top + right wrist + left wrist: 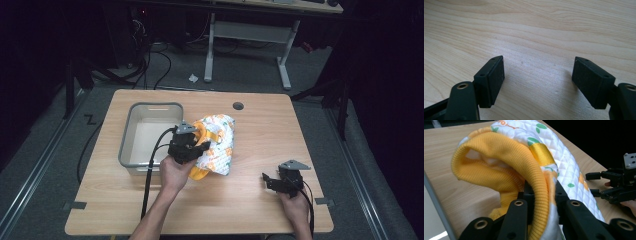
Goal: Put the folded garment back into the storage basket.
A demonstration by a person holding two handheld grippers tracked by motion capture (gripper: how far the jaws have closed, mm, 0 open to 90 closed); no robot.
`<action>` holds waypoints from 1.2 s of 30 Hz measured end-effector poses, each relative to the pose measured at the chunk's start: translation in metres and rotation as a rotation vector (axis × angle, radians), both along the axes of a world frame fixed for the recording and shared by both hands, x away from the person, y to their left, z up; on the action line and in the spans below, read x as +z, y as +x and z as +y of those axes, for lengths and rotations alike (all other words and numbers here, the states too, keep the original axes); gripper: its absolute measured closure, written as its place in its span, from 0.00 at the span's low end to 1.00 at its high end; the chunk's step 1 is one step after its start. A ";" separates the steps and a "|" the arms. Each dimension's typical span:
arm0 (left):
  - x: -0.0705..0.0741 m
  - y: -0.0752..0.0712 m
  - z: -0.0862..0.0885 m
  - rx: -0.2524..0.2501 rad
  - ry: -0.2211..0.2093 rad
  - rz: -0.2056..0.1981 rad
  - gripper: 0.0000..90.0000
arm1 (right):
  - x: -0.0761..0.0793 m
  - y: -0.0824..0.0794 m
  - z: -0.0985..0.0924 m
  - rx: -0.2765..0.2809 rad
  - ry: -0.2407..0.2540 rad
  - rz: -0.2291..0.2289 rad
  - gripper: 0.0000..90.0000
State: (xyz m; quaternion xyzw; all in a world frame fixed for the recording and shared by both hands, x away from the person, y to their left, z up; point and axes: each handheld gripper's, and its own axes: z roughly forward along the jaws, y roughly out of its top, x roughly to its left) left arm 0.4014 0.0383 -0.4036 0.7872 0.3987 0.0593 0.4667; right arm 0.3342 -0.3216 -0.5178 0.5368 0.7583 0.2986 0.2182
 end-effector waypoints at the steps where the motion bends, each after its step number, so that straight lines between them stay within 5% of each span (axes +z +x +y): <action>1: 0.000 0.000 0.002 0.003 -0.004 0.001 0.87 | 0.000 0.000 0.000 0.000 0.000 0.000 0.29; 36: 0.021 0.013 0.068 0.094 -0.009 -0.029 0.87 | 0.000 0.000 0.000 0.003 -0.001 -0.001 0.29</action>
